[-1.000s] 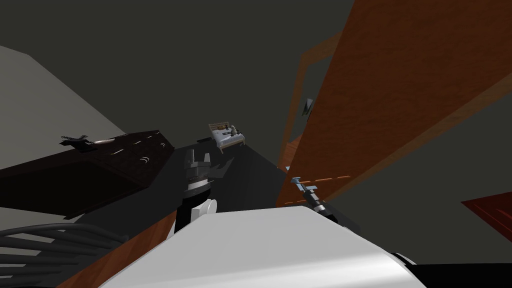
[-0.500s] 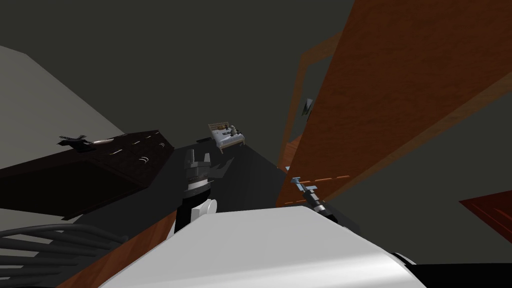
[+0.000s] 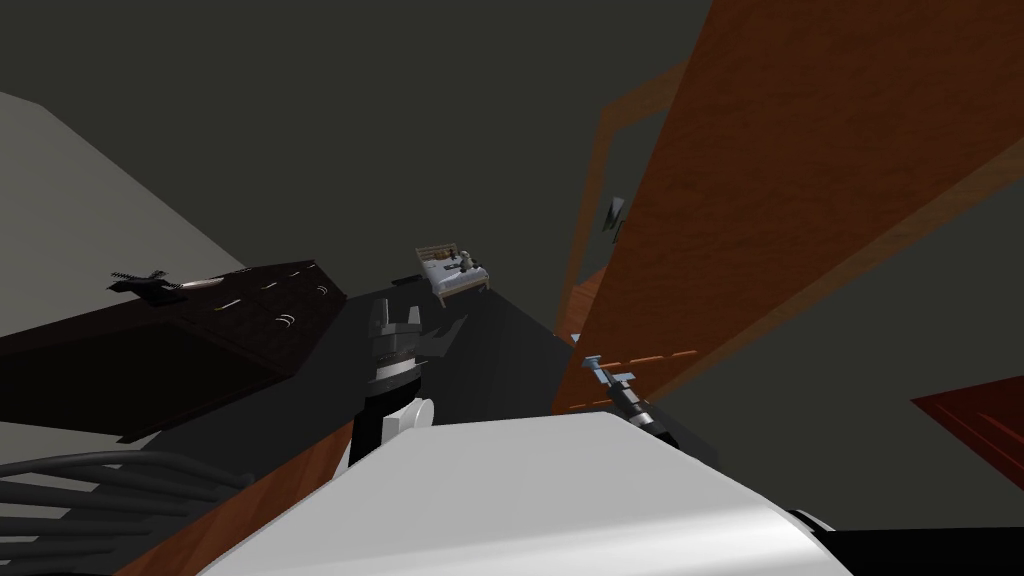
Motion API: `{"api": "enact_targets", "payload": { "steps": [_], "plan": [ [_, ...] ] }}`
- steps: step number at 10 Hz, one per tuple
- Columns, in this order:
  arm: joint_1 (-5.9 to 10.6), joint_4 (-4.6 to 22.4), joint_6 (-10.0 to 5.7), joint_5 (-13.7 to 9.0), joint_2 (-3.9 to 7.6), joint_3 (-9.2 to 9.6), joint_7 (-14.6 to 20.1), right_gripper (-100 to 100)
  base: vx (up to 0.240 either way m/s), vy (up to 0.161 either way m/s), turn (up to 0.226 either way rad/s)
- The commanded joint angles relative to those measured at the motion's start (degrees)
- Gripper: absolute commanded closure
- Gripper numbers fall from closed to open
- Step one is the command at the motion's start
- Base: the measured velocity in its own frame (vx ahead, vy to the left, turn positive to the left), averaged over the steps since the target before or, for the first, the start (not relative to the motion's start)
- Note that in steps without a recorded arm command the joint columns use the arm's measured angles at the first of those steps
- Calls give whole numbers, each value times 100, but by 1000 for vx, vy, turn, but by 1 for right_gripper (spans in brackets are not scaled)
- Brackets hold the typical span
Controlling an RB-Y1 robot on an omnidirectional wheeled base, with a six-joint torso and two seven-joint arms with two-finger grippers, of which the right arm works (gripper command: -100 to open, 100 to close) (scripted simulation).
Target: Pull the door open
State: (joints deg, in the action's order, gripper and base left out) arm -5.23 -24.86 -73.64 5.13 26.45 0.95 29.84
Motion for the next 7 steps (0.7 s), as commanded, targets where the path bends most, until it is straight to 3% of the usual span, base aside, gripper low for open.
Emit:
{"api": "enact_targets", "payload": {
  "steps": [1, 7],
  "plan": [
    [-6, 12, -25, 5, -4, 7, 2, 100, 1, 4, 10],
    [-6, 12, -25, 5, -4, 7, 2, 100, 0, 0, 1]
  ]
}}
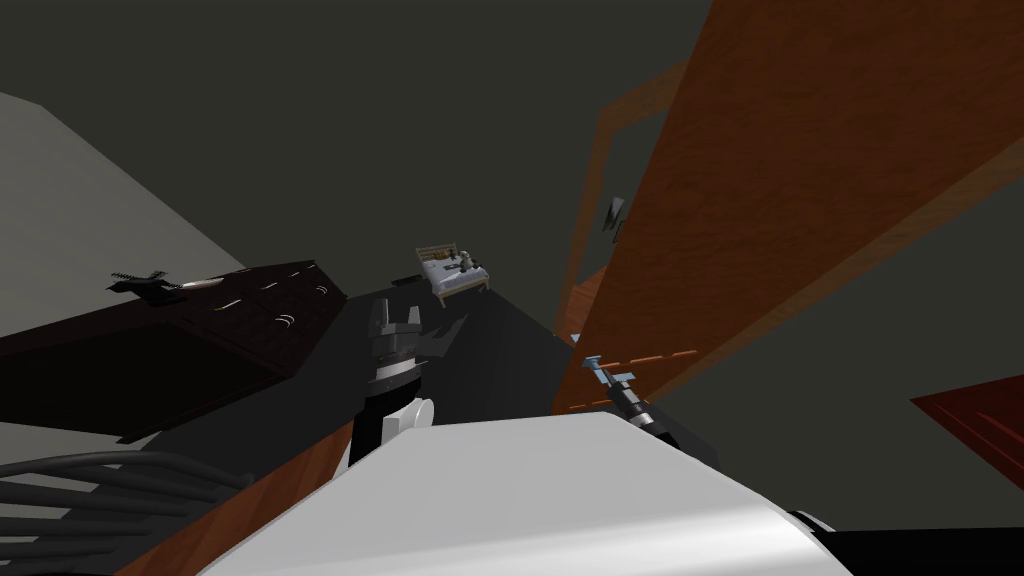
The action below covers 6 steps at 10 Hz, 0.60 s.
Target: Pull the door open
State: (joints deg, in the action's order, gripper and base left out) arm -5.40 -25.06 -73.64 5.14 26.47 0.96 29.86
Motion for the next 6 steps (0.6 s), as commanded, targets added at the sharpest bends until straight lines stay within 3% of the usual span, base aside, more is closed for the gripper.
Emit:
{"api": "enact_targets", "payload": {
  "steps": [1, 6],
  "plan": [
    [-74, 2, -147, 63, 32, 55, 32, 100, 0, 0, 0],
    [-74, 2, -147, 63, 32, 55, 32, 100, -1, -4, -11]
  ]
}}
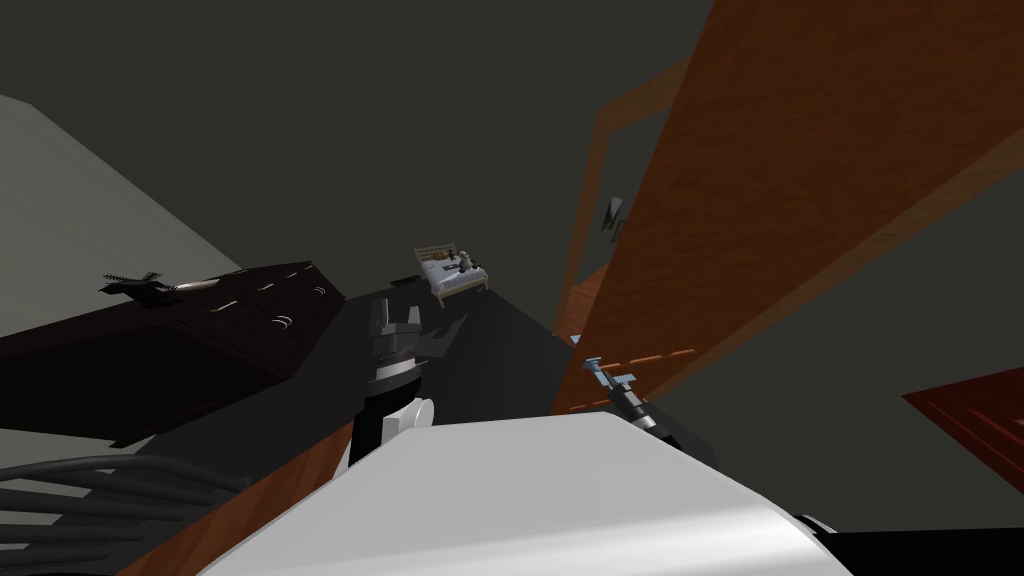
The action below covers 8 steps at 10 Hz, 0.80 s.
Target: Pull the door open
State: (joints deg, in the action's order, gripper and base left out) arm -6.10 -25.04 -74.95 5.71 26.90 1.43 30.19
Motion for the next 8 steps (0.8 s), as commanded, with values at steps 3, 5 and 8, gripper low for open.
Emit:
{"api": "enact_targets", "payload": {
  "steps": [3, 5, 8],
  "plan": [
    [-4, -1, -16, 6, -10, 9, -1, 100, 0, 0, 0],
    [-93, -42, -113, 53, 24, 44, 24, 100, 1, 2, 6],
    [-93, -42, -113, 53, 24, 44, 24, 100, -2, -5, -14]
  ]
}}
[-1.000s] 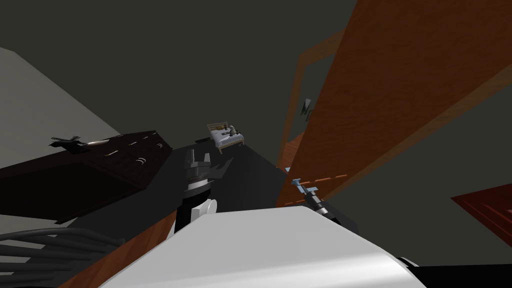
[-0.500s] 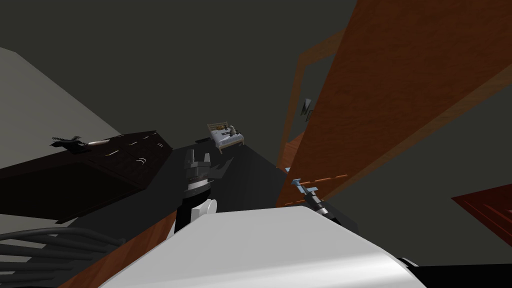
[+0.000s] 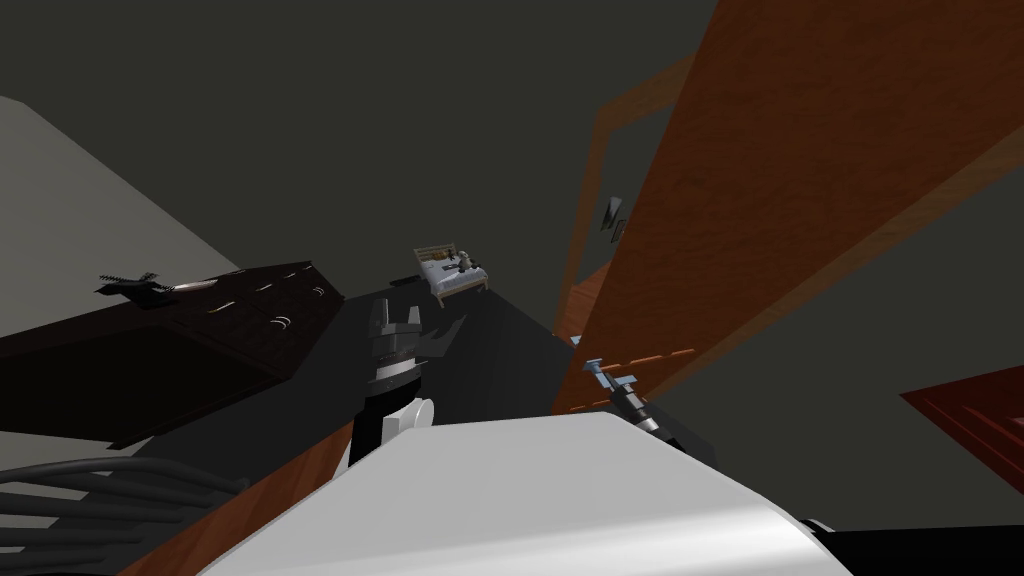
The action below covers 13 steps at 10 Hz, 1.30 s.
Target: Pull the door open
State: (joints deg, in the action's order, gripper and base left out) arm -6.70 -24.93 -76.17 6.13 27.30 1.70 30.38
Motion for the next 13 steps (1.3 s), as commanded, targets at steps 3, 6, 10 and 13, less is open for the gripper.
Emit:
{"api": "enact_targets", "payload": {
  "steps": [3, 6, 10, 13],
  "plan": [
    [-34, -53, 10, 12, -16, 17, 5, 100, 1, 3, 9],
    [-34, -53, 10, 12, -16, 17, 5, 100, 0, 1, 3],
    [-175, 1, -148, -16, 6, -26, -5, 100, 3, 9, 25],
    [-219, 37, -224, -20, 4, -34, -11, 100, 0, 0, 0]
  ]
}}
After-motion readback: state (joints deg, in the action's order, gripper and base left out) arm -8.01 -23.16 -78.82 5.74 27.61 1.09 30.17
